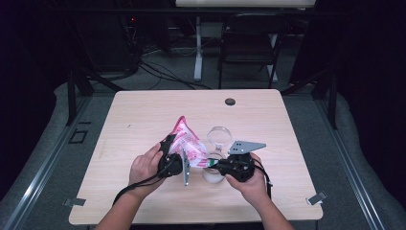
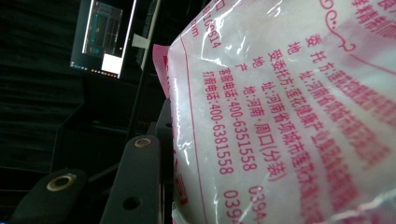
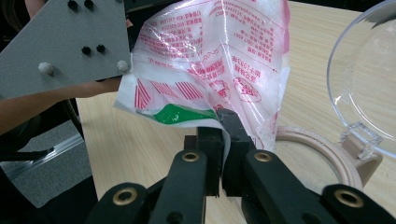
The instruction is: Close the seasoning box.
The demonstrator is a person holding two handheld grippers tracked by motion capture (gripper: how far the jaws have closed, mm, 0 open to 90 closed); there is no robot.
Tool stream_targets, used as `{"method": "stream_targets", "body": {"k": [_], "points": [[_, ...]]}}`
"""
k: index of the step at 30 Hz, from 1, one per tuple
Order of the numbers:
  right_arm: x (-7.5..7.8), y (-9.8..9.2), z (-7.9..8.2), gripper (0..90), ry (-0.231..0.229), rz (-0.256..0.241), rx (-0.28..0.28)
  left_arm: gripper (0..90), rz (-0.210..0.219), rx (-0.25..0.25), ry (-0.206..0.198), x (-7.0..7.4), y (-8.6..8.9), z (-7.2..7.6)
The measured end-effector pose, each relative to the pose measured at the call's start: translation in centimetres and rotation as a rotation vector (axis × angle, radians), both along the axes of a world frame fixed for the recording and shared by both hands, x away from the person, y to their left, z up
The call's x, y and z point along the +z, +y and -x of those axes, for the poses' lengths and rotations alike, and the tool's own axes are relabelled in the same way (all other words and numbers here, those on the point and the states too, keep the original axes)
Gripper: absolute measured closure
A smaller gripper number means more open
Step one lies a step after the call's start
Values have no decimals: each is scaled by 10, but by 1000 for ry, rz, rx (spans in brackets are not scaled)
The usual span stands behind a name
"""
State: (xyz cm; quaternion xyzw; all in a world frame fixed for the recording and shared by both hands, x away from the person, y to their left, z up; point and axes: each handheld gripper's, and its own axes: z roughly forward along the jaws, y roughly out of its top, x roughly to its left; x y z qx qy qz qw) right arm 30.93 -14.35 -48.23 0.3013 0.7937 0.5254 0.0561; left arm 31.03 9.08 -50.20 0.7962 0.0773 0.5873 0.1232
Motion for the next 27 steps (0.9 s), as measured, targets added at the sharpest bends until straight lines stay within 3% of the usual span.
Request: {"method": "stream_targets", "body": {"k": [27], "points": [[1,-6,-2,883,1,-10,-13,650,-59,-22,-32,11,-7,1]]}}
